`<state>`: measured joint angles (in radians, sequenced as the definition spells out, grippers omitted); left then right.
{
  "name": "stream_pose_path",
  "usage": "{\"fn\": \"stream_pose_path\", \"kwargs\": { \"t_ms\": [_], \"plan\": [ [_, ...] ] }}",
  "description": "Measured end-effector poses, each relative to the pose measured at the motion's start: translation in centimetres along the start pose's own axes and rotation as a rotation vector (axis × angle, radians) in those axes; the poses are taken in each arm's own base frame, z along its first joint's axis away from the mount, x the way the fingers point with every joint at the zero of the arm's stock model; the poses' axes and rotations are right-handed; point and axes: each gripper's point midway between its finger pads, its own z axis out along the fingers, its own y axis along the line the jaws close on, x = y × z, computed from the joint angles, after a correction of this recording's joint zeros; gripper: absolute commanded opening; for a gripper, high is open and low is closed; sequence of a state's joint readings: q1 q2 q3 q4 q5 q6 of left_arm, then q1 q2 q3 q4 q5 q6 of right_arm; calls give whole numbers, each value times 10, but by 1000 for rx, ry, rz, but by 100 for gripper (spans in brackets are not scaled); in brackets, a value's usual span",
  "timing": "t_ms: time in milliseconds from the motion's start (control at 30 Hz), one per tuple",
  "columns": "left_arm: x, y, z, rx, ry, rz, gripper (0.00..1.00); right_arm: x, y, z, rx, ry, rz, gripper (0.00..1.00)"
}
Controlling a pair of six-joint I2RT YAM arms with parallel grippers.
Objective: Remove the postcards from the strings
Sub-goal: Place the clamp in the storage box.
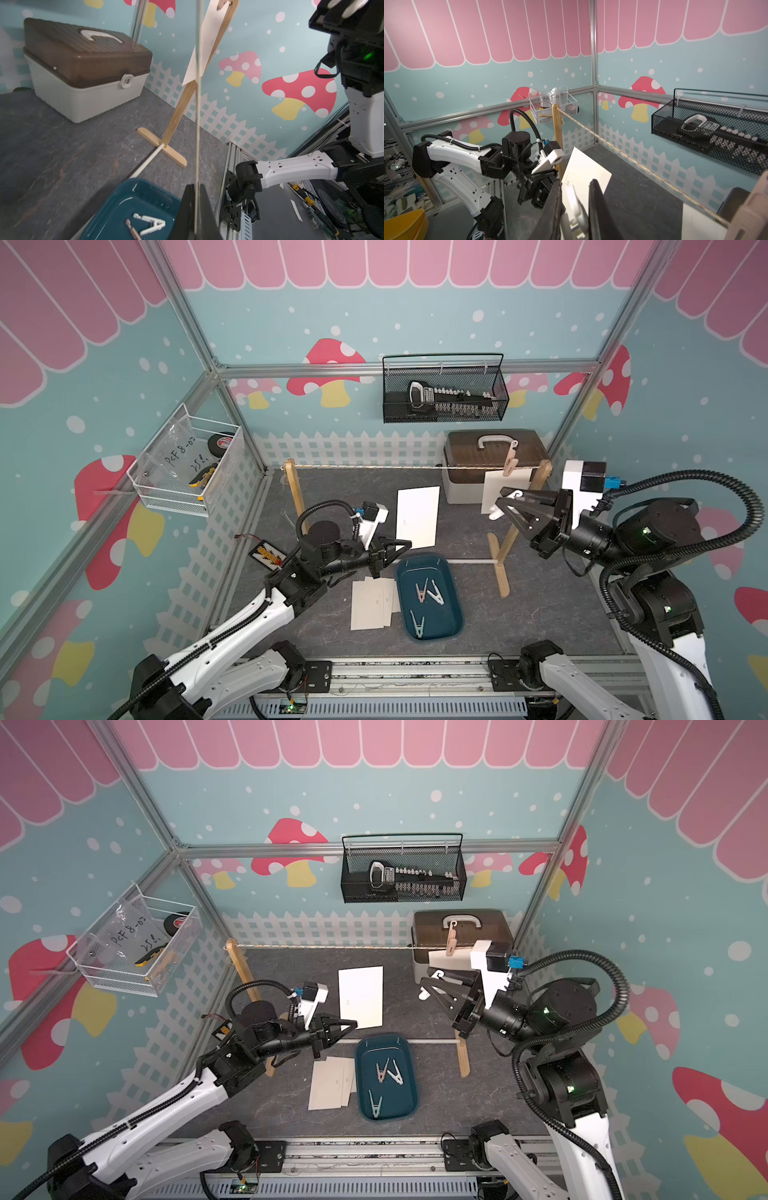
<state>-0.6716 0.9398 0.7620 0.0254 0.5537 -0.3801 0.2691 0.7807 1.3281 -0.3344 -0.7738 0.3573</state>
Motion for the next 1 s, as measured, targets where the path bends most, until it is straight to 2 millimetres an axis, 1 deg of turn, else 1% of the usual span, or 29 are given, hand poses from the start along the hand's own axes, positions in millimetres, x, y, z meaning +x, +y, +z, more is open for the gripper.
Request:
{"fn": "stream_pose_path", "kwargs": {
  "t_ms": [100, 200, 267, 367, 400, 467, 533, 667, 767, 867, 1000],
  "plan": [
    [16, 7, -14, -68, 33, -71, 0, 32, 1, -6, -4, 19, 54, 3],
    [34, 18, -25, -146, 64, -152, 0, 74, -1, -12, 2, 33, 109, 3],
    [50, 28, -30, -200, 93, -213, 0, 103, -3, -16, 11, 44, 152, 2],
    [84, 47, -34, -285, 158, -338, 0, 143, -10, -17, 31, 50, 226, 2],
    [95, 52, -36, -307, 180, -374, 0, 154, -12, -16, 36, 55, 246, 2],
    [119, 63, -41, -367, 232, -450, 0, 181, -15, -12, 43, 82, 295, 2],
    [136, 71, -49, -429, 275, -508, 0, 204, -13, -6, 39, 122, 328, 1],
    [150, 75, -60, -493, 310, -574, 0, 249, -2, 15, 15, 251, 363, 0],
    [159, 78, -65, -524, 329, -612, 0, 280, 6, 31, 20, 356, 354, 0],
    [175, 83, -68, -551, 359, -655, 0, 306, 13, 41, 37, 441, 326, 0],
    [200, 90, -72, -589, 412, -707, 0, 325, 12, 48, 83, 473, 299, 0]
  ]
}}
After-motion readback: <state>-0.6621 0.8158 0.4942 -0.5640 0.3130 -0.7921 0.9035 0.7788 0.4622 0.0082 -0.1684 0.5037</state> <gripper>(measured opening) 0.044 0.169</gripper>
